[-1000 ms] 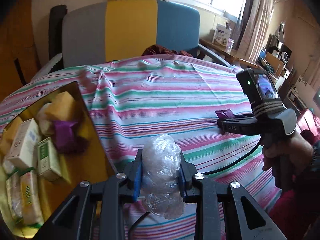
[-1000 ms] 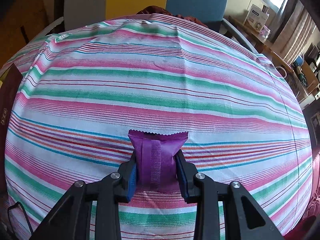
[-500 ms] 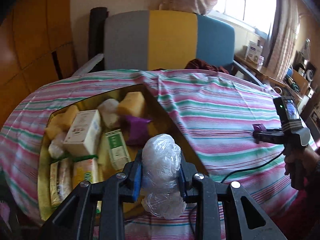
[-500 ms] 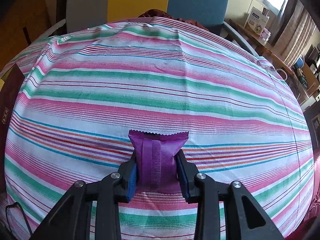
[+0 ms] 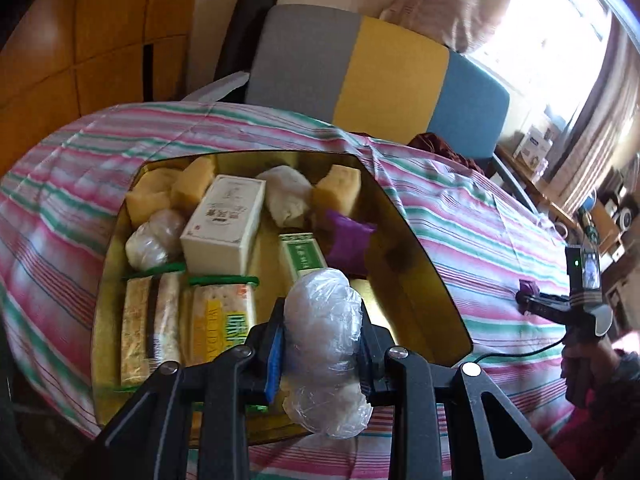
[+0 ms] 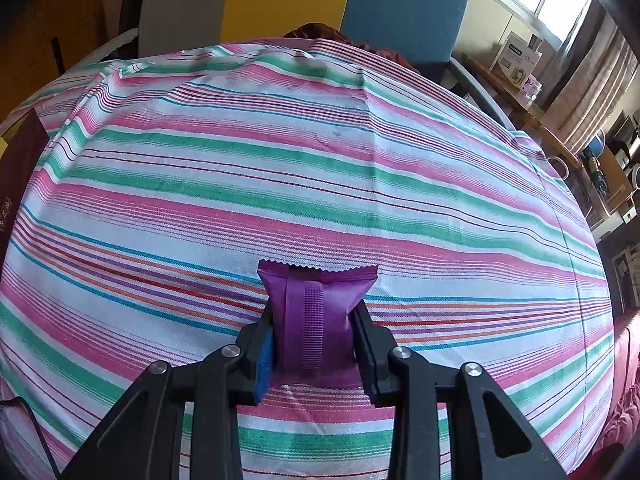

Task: Organize objects
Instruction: 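Carry the white bundle into the gold tray and open the left gripper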

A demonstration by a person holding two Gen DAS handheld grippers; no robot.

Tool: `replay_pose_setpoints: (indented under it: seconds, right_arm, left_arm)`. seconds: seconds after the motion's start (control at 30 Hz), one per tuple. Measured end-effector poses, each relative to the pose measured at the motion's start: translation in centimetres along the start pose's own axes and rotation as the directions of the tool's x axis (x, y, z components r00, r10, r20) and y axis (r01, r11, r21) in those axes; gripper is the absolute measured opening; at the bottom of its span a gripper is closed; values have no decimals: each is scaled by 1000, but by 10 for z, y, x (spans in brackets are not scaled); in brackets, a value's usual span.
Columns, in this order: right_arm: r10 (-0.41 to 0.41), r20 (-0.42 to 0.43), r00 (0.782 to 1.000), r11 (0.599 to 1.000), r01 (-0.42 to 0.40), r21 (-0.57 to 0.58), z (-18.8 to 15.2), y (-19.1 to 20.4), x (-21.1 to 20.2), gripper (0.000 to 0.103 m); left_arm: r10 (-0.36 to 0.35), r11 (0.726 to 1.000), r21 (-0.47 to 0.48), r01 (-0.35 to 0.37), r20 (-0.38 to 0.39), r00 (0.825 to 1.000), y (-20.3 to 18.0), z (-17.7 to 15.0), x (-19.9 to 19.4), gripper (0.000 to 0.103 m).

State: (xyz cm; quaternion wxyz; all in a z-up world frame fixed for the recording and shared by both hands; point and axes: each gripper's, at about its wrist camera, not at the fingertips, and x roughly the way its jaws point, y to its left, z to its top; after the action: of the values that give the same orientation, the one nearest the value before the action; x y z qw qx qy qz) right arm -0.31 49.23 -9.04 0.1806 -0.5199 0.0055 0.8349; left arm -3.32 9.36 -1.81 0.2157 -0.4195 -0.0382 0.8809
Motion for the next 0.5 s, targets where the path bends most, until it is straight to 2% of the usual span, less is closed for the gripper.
replay_pose_setpoints:
  seconds: [0.13, 0.3, 0.43, 0.5]
  right_arm:
    - [-10, 4, 1000, 1000, 10, -15, 2, 2, 1, 35]
    - [-24, 7, 1000, 999, 25, -32, 2, 4, 1, 35]
    - [-25, 7, 1000, 999, 25, -34, 2, 4, 1, 35]
    - [-26, 8, 1000, 999, 26, -36, 3, 3, 2, 35]
  left_arm:
    - [-23, 999, -43, 22, -13, 1000, 18, -3, 1, 30]
    - [-33, 999, -39, 31, -51, 998, 10, -6, 19, 32]
    - [-2, 999, -43, -1, -63, 998, 9, -5, 29, 44]
    - [32, 999, -33, -34, -70, 997, 10, -8, 31, 45]
